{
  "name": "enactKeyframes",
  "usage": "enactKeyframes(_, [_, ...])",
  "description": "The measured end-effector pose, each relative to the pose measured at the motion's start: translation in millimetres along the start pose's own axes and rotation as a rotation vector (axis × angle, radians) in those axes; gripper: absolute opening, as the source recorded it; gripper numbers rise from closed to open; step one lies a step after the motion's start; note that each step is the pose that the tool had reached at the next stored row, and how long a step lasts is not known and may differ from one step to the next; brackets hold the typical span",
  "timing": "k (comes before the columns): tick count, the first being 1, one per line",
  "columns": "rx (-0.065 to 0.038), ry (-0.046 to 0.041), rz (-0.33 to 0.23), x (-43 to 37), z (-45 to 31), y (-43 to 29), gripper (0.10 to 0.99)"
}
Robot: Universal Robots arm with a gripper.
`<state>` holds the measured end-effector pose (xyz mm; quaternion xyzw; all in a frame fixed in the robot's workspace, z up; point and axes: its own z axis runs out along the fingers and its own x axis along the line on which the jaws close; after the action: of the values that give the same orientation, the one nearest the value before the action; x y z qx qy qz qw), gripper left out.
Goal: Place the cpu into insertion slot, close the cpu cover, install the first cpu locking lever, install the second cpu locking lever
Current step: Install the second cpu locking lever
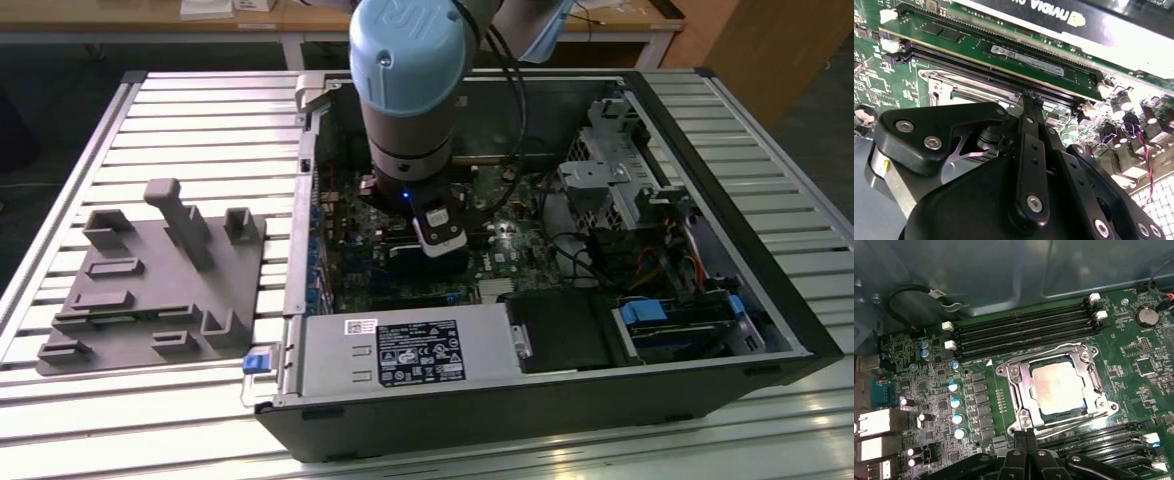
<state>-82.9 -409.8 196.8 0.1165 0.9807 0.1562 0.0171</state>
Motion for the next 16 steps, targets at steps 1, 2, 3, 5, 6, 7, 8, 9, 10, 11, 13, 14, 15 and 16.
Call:
enactKeyframes(1, [0.0,0.0001,0.0,0.2,0.4,0.4,0.106])
enactKeyframes(2, [-0.001,0.0001,0.0,0.3,0.8,0.7,0.106])
enactKeyframes(3, [-0.001,0.0002,0.0,0.5,1.2,1.0,0.106])
enactKeyframes(5, [-0.004,0.001,0.0,0.6,1.7,1.1,0.106])
enactKeyframes(6, [-0.006,0.0014,0.0,0.7,2.1,1.0,0.106])
enactKeyframes(7, [-0.008,0.0019,0.001,0.7,2.4,1.0,0.106])
enactKeyframes(8, [-0.01,0.0024,0.001,0.8,2.7,0.9,0.106])
enactKeyframes(9, [-0.013,0.003,0.001,0.8,3.0,0.8,0.106])
enactKeyframes(10, [-0.016,0.0037,0.001,0.8,3.3,0.7,0.106])
enactKeyframes(11, [-0.018,0.0043,0.001,0.9,3.6,0.6,0.106])
enactKeyframes(13, [-0.022,0.0049,0.002,1.0,4.4,0.4,0.106])
enactKeyframes(14, [-0.022,0.005,0.002,1.1,4.8,0.2,0.106])
enactKeyframes(15, [-0.023,0.0052,0.002,1.3,5.3,-0.1,0.106])
enactKeyframes(16, [-0.023,0.0053,0.002,1.6,5.8,-0.3,0.106])
